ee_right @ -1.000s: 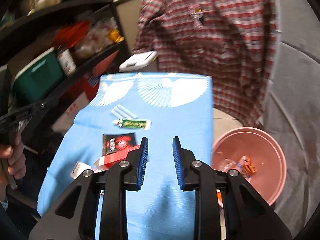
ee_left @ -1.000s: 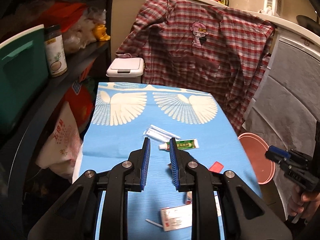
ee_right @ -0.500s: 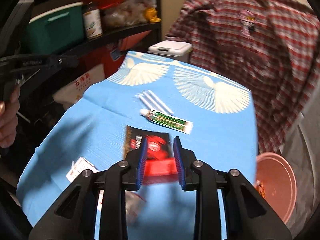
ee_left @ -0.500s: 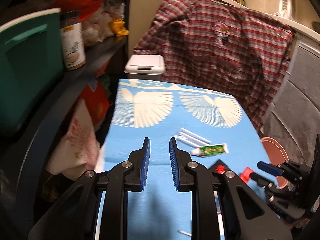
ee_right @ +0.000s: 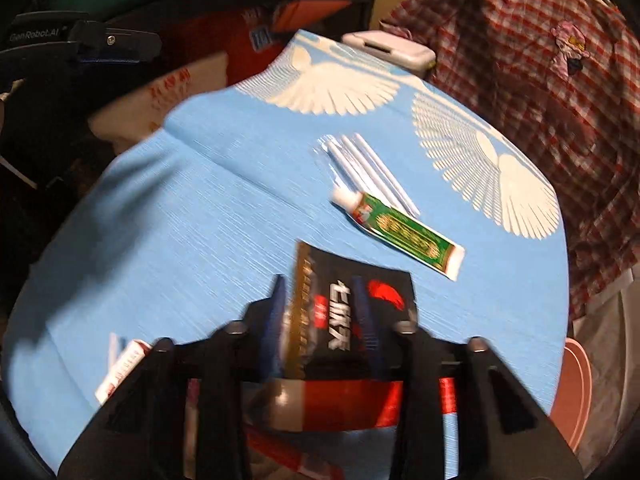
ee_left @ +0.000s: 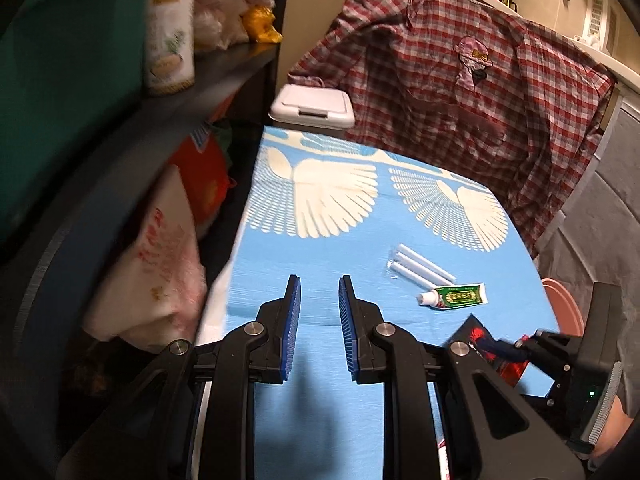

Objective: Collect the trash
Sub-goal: 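Grasp the clear plastic straws with the left tool while the right tool grasps the black snack packet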

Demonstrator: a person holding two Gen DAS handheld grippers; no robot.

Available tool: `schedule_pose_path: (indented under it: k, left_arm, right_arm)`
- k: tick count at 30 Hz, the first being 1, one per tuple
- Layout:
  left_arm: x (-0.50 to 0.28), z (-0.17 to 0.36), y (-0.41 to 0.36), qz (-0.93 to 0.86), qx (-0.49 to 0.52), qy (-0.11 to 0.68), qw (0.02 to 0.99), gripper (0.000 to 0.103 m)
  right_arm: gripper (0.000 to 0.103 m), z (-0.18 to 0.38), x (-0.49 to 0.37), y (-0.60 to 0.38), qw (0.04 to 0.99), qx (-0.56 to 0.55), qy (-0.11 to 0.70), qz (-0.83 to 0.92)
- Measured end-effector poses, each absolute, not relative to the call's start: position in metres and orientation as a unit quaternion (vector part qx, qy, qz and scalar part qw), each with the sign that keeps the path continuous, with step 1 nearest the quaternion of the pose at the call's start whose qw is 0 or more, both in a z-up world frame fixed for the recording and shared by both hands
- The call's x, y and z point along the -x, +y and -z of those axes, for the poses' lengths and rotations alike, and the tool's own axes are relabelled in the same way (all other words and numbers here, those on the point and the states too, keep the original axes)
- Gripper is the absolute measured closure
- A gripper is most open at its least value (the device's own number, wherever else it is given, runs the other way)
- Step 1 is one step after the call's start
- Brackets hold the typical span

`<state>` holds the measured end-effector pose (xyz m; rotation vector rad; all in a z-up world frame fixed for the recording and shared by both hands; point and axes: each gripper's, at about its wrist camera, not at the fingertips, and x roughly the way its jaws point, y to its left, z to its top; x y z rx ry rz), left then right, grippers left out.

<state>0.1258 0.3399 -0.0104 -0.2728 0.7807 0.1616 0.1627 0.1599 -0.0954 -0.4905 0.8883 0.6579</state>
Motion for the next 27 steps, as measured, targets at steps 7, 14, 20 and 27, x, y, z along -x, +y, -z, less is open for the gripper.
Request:
schedule_pose_path:
  k: [7, 14, 20, 27]
  left_arm:
    - [-0.164, 0.045, 0.317, -0.032, 0.141, 0.401, 0.905, 0.083]
    - [-0.206, 0.067, 0.304, -0.001, 0.155, 0.41, 0.899, 0.08]
    - [-0.231, 0.084, 0.302, 0.008, 0.171, 0.42, 0.891, 0.056]
    - [-0.242, 0.1, 0.283, 0.03, 0.154, 0.439, 0.885, 0.061]
  right_arm:
    - [0.097, 0.075, -0.171, 0.133, 0.837, 0.191, 0.409, -0.309]
    - [0.098, 0.059, -0.181, 0.109, 0.847, 0.151, 0.406, -0.308]
    - [0.1, 0.054, -0.188, 0.098, 0.85, 0.126, 0.406, -0.312]
    - [0.101, 0.052, -0.192, 0.09, 0.852, 0.112, 0.405, -0.311]
